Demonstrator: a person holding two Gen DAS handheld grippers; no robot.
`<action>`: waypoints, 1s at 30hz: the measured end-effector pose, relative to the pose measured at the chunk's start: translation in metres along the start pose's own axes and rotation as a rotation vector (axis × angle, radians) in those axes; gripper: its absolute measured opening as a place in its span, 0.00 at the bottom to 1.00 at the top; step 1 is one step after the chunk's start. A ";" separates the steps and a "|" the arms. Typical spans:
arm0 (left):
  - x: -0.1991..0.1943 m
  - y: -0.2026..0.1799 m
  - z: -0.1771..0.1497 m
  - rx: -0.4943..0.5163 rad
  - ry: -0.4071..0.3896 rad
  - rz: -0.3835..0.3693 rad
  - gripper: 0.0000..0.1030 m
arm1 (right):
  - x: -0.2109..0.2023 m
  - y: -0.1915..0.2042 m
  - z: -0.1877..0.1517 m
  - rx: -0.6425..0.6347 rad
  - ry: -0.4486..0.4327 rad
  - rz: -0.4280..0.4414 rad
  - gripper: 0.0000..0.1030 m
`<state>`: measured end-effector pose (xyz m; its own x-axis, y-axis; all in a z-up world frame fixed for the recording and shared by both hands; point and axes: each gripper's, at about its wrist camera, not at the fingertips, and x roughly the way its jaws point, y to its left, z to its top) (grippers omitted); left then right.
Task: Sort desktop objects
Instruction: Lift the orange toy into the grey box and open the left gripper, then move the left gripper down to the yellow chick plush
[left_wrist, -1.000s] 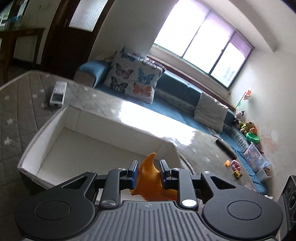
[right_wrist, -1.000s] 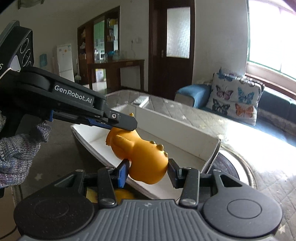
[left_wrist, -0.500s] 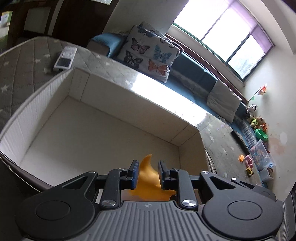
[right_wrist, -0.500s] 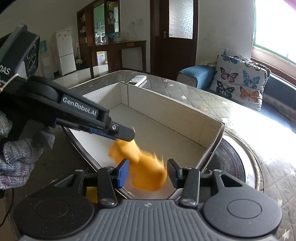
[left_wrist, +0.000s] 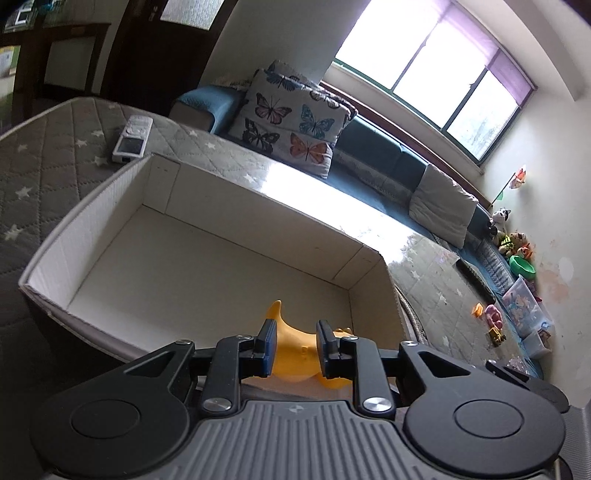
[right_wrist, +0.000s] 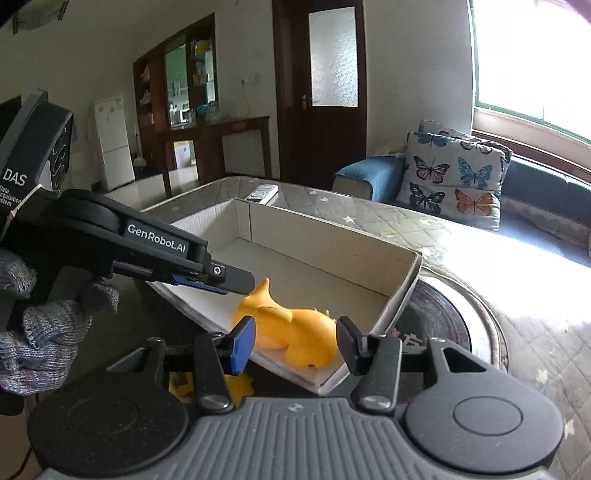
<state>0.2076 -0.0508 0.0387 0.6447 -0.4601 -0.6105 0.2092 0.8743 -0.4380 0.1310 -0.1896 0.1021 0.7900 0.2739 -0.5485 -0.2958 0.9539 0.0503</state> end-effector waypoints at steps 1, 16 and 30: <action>-0.004 -0.001 -0.002 0.001 -0.005 0.000 0.24 | -0.003 0.000 -0.002 0.005 -0.002 -0.002 0.48; -0.048 -0.009 -0.034 0.019 -0.052 0.008 0.24 | -0.055 0.034 -0.047 -0.020 -0.009 -0.006 0.56; -0.086 0.003 -0.071 0.001 -0.071 0.044 0.25 | -0.070 0.081 -0.070 -0.093 0.006 0.076 0.56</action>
<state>0.1005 -0.0198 0.0425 0.7038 -0.4089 -0.5810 0.1799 0.8937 -0.4111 0.0140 -0.1399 0.0858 0.7599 0.3443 -0.5514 -0.4039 0.9147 0.0145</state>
